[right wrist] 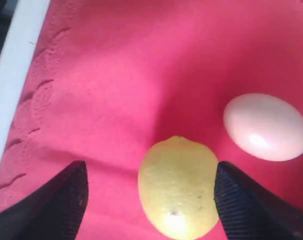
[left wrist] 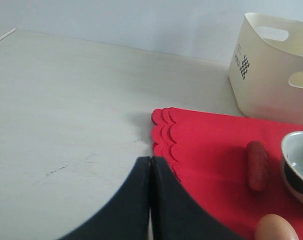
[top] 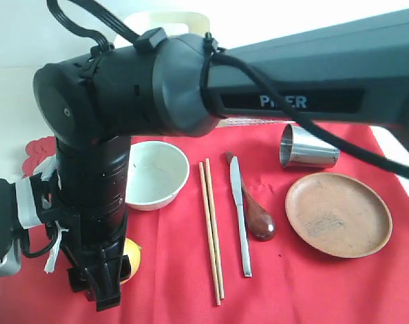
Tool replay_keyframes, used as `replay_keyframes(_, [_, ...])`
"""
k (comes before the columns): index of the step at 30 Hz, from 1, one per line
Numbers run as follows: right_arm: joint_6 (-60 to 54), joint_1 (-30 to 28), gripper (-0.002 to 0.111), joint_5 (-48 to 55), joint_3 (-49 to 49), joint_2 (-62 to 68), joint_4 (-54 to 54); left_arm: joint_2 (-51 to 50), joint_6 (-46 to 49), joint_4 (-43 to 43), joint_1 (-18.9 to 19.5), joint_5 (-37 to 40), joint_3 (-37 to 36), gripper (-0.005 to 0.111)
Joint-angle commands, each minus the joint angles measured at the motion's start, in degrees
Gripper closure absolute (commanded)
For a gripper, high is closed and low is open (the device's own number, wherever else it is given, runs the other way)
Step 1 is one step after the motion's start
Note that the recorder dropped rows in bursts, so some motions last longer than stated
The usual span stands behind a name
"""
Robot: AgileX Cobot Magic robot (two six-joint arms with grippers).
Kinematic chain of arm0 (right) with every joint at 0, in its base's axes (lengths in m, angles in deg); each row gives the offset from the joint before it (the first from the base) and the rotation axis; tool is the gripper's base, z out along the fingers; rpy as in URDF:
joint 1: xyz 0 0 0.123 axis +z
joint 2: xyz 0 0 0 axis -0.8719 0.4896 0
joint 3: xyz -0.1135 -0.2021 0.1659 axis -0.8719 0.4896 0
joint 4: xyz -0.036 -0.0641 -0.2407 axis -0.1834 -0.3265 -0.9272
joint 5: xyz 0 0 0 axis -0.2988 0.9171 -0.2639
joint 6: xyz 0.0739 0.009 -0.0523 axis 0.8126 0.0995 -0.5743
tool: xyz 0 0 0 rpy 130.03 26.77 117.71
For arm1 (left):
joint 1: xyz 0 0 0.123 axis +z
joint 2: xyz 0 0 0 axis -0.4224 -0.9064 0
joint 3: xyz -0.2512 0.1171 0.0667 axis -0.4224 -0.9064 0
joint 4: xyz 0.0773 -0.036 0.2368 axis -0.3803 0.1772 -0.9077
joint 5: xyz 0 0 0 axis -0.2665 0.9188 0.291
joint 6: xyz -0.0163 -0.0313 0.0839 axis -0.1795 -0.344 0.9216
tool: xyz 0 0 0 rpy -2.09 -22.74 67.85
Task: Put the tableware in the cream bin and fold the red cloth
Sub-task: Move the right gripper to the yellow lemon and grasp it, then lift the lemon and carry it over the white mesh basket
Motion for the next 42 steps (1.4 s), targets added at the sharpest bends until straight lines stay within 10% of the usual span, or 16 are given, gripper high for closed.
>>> replay_keyframes(1, [-0.6,0.1,0.041,-1.7,0.3,1.3,-1.7,0.3,-0.2,0.0,-0.2,-0.7,0.0,0.107])
replay_keyframes(27, [4.6,0.1,0.041,-5.9,0.3,7.2,-10.3,0.3,-0.2,0.0,-0.2,-0.7,0.0,0.107])
replay_keyframes(38, [10.6,0.1,0.108,-4.0,0.1,6.9,-11.1,0.3,-0.2,0.0,-0.2,-0.7,0.0,0.107])
replay_keyframes(42, [10.9,0.1,0.108,-0.7,0.1,4.8,-11.2,0.3,-0.2,0.0,-0.2,-0.7,0.0,0.107])
